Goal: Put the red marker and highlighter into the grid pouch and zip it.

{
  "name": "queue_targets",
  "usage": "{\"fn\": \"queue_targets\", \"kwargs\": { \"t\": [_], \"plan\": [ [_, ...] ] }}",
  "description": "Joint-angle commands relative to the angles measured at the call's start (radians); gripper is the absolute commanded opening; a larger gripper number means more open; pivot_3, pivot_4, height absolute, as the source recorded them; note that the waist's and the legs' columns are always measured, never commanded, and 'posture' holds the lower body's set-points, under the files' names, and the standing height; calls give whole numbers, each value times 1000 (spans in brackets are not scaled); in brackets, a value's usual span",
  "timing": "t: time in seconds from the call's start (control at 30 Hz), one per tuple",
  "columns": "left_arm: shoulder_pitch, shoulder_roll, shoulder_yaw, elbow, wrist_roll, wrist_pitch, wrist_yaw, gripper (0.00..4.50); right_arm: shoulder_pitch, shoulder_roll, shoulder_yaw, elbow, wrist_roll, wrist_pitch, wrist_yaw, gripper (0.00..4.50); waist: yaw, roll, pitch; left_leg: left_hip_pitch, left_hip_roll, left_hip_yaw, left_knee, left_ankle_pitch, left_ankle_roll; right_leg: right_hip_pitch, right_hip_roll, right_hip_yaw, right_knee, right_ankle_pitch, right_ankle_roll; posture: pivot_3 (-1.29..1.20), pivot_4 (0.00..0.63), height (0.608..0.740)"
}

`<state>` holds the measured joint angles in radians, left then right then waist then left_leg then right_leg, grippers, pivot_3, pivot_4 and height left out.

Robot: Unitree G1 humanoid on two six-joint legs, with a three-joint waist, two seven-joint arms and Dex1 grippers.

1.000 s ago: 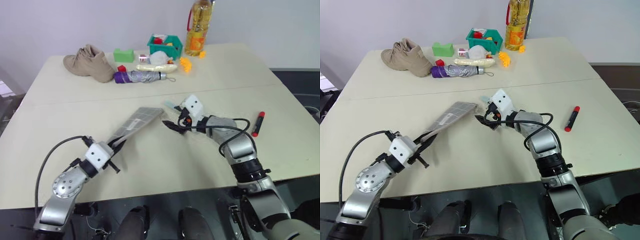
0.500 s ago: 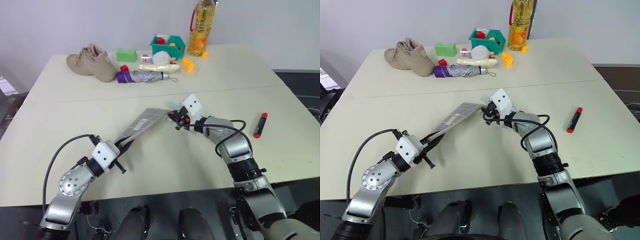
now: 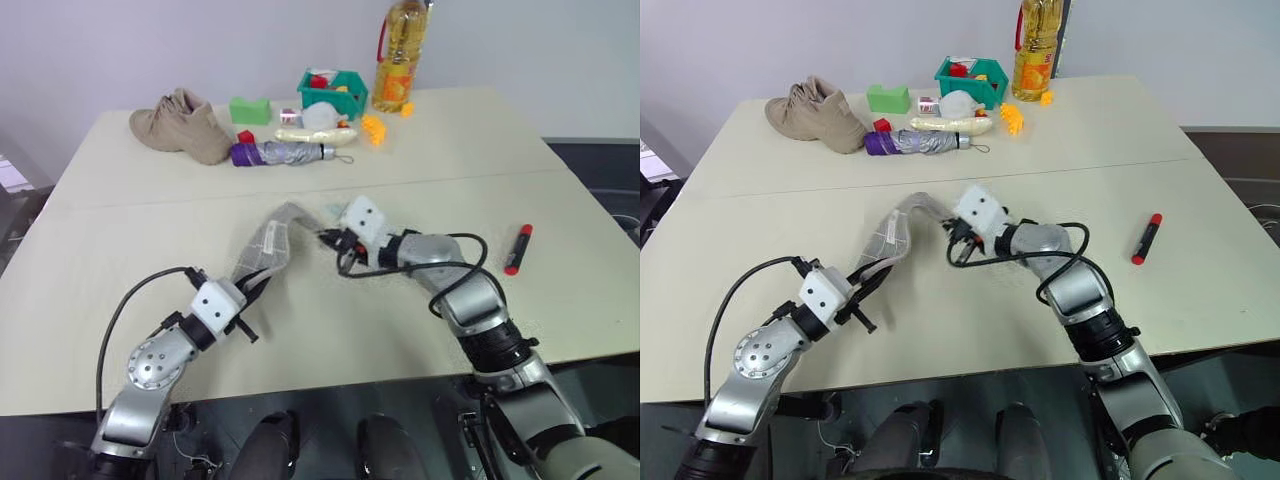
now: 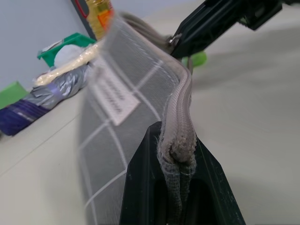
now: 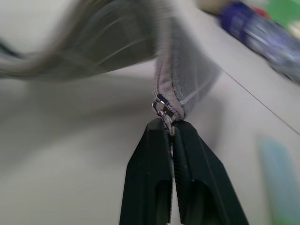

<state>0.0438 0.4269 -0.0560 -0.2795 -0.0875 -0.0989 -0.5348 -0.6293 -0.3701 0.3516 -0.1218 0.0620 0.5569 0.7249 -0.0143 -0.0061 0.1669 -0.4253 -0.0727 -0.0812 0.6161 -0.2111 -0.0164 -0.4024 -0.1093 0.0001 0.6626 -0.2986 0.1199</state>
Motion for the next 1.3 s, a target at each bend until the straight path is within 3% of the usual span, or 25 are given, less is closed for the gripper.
{"fn": "queue_targets", "kwargs": {
  "t": [0.03, 0.2, 0.47, 0.57, 0.77, 0.8, 0.97, 1.2, 1.3],
  "plan": [
    [-21, -20, -22, -38, 12, 6, 15, 0, -24, 1, 73, -97, -31, 1, 28, 24, 2, 0, 0, 0, 0, 0, 0, 0, 0, 0, 0, 0, 0, 0, 0, 0, 150, 739],
    [-10, -25, -10, -54, 2, 15, 13, 0, -33, -10, 55, -39, -82, 14, -18, 24, 3, 0, 0, 0, 0, 0, 1, 0, 0, 1, 0, 0, 0, 0, 0, 0, 150, 739],
    [54, 21, 76, -91, -60, 63, -9, 0, -69, -53, -97, 199, -96, -25, -107, 24, 2, 0, 0, 0, 0, 0, 1, 0, 0, 1, 0, 0, 0, 0, 0, 0, 150, 739],
    [61, 33, 89, -95, -75, 76, -15, 0, -82, -43, -152, 256, -64, -37, -113, 1052, 0, 0, 0, 0, 0, 0, 1, 0, 0, 1, 0, 0, 0, 0, 0, 0, 150, 739],
    [51, 21, 72, -107, -87, 105, -13, 0, -71, -5, -203, 205, 18, 58, -82, 4266, 0, 0, 0, 0, 0, 0, 0, 0, 0, 1, 0, 0, 0, 0, 0, 0, 150, 739],
    [49, 15, 67, -108, -85, 107, -9, 0, -59, 0, -208, 184, 34, 94, -81, 4435, 0, 0, 0, 0, 0, 0, 0, 0, 0, 1, 0, 0, 0, 0, 0, 0, 150, 739],
    [42, -7, 61, -116, -88, 120, -3, 0, -24, 41, -243, 134, 93, 207, -116, 4435, 3, 0, 0, 0, 0, 0, 1, 0, 0, 1, 0, 0, 0, 0, 0, 0, 150, 739],
    [37, -12, 48, -129, -99, 129, -19, 0, -27, 112, -247, 240, 74, 121, -211, 4435, 0, 0, 0, 0, 0, 0, 1, 0, 0, 1, 0, 0, 0, 0, 0, 0, 150, 739],
    [37, -12, 46, -131, -100, 129, -20, 0, -47, 136, -266, 306, 84, 85, -233, 3537, 1, 0, 0, 0, 0, 0, 1, 0, 0, 1, 0, 0, 0, 0, 0, 0, 150, 739]
  ]
}}
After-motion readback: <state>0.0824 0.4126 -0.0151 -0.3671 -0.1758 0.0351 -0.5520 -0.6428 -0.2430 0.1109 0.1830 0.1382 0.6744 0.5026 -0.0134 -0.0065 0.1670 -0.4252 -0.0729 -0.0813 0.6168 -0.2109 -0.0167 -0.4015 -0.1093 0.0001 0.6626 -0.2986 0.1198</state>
